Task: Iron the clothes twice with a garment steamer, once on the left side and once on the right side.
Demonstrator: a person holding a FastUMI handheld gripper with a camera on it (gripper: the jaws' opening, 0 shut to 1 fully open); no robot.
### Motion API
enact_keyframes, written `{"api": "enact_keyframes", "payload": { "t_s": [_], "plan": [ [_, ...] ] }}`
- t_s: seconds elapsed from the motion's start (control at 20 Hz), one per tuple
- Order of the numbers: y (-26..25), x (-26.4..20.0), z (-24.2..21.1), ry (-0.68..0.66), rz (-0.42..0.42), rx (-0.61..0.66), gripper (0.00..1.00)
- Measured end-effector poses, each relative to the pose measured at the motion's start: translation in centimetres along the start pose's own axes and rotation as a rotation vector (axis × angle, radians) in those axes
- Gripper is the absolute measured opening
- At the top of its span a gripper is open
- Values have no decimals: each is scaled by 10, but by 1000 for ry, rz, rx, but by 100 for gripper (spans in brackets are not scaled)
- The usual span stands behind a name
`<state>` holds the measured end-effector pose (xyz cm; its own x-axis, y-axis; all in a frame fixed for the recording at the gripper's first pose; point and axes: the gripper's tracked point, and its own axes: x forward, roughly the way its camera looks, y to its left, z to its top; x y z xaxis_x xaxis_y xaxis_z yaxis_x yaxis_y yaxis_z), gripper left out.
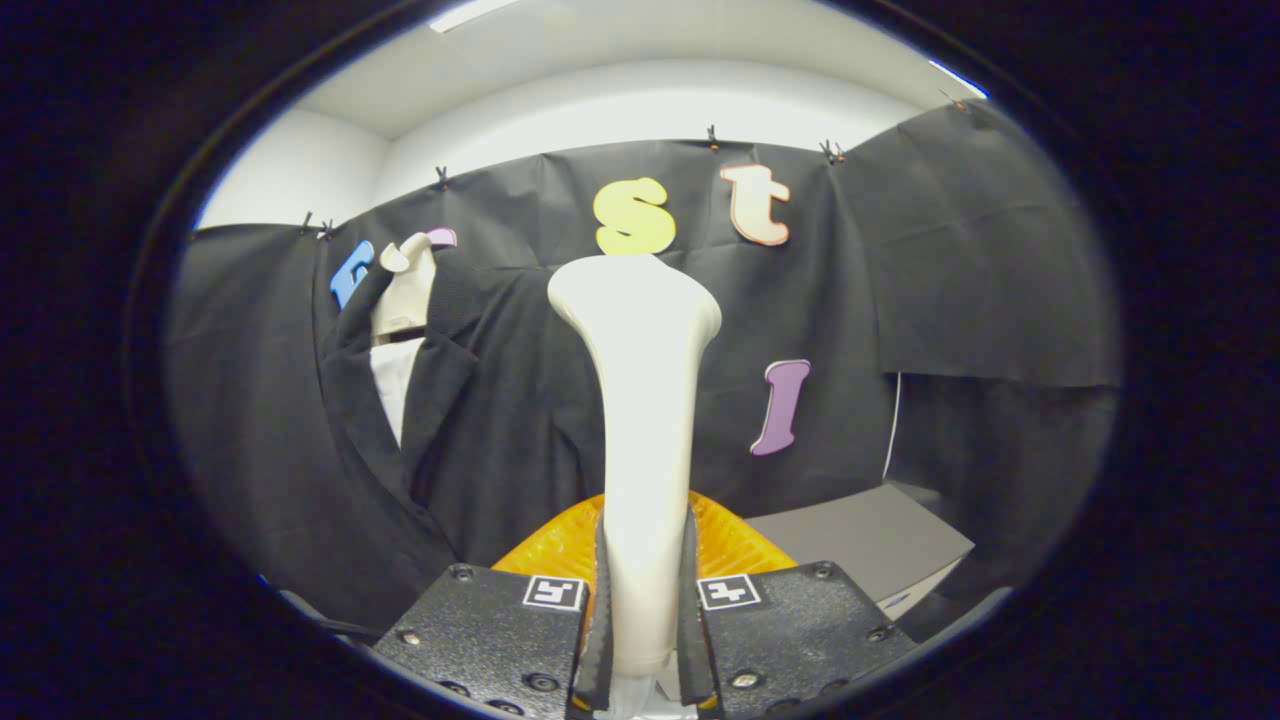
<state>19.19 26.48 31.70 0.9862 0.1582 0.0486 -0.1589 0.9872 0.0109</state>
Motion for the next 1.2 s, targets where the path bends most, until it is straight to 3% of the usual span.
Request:
{"api": "enact_keyframes", "payload": {
  "t_s": [0.55, 0.75, 1.2],
  "plan": [
    [110, 43, 42, -95, -53, -118, 28],
    [123, 57, 45, -96, -84, -162, 28],
    [121, 72, 7, -21, -82, -169, 28]
  ]
}}
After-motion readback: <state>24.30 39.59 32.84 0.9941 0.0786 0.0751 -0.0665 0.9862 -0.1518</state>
